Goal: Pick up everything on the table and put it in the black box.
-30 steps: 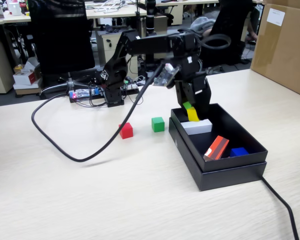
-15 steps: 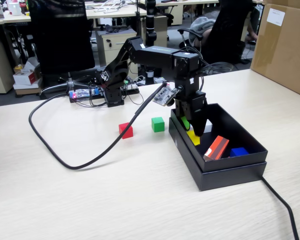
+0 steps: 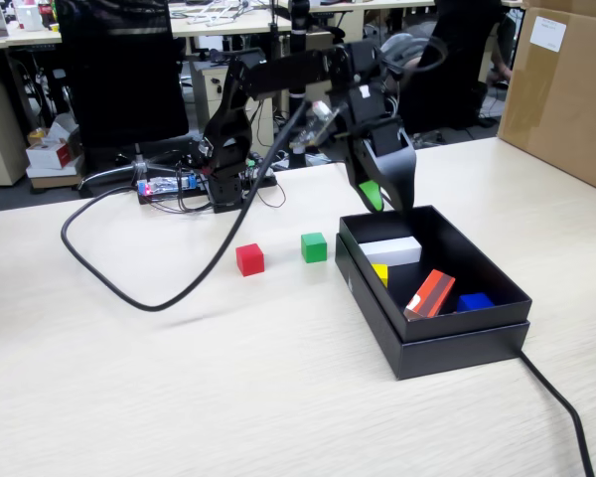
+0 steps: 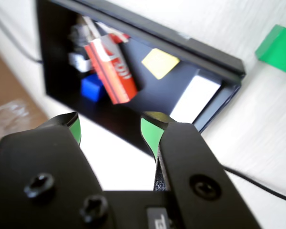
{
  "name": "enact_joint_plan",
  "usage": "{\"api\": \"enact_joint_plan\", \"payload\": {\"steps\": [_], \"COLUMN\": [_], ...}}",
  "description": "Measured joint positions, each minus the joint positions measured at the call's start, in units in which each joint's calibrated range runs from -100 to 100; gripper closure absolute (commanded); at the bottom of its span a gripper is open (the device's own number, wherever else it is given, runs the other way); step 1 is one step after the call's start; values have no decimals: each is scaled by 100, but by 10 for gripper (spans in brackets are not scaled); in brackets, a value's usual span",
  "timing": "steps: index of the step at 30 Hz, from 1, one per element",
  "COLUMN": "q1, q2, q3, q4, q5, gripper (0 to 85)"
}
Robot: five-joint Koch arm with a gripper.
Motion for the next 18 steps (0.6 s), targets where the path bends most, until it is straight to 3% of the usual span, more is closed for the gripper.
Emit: {"api": "enact_joint_plan", "payload": {"steps": [2,9,18], "q1": [-24,-488,-1094], "q2": [-712,-3003,-4427], "q3": [-548,-3040,-5212], "q4": [8,-8,101], "q5": [-10,-225,-611], "gripper": [454,388,383]}}
